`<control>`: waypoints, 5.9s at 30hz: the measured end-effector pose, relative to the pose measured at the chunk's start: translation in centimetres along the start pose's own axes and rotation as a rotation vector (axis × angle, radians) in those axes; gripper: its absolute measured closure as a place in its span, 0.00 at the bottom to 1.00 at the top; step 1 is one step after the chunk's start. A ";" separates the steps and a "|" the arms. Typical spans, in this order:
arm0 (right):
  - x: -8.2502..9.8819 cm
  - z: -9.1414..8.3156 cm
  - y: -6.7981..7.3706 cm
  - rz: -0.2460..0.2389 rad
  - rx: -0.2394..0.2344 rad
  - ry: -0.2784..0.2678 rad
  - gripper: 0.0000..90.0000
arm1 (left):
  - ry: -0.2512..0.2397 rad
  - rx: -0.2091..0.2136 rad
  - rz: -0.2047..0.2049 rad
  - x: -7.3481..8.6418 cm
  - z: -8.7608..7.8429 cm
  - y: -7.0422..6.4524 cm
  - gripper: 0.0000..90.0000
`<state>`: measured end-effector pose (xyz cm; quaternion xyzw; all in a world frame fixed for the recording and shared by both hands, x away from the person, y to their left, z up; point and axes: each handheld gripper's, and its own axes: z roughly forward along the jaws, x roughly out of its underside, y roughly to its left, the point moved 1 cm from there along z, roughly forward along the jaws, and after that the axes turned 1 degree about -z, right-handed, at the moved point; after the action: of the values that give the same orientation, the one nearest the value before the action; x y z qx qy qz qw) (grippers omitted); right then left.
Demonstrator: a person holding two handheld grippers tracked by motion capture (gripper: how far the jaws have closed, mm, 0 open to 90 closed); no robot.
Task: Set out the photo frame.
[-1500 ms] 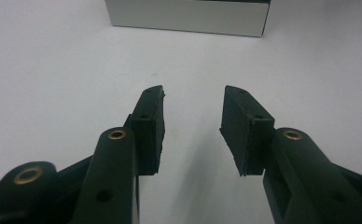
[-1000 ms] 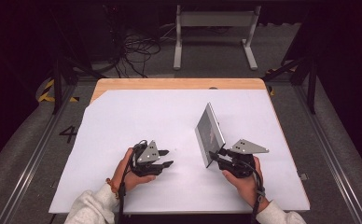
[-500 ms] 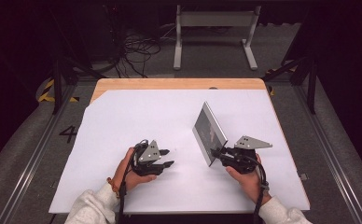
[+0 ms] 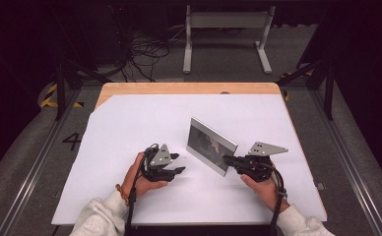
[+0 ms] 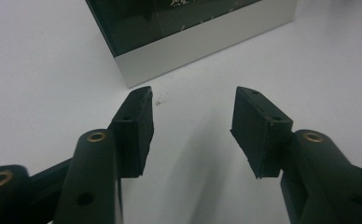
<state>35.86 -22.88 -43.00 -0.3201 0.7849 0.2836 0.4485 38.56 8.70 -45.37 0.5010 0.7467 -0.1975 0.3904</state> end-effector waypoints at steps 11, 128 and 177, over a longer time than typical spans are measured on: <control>0.1 -0.4 -0.8 0.014 -0.080 0.014 0.95 | -0.017 0.012 -0.074 -0.6 1.2 1.1 0.38; 0.0 -1.0 0.3 -0.208 0.082 0.106 0.66 | 0.044 -0.037 -0.006 -0.5 -1.1 -0.9 0.72; 2.4 -1.1 2.0 -0.263 0.038 0.189 0.15 | 0.032 -0.015 -0.053 3.5 -2.8 -2.8 0.10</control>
<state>32.80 -23.05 -44.35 -0.4369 0.7802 0.1759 0.4118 34.29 11.56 -46.65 0.4813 0.7674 -0.1942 0.3766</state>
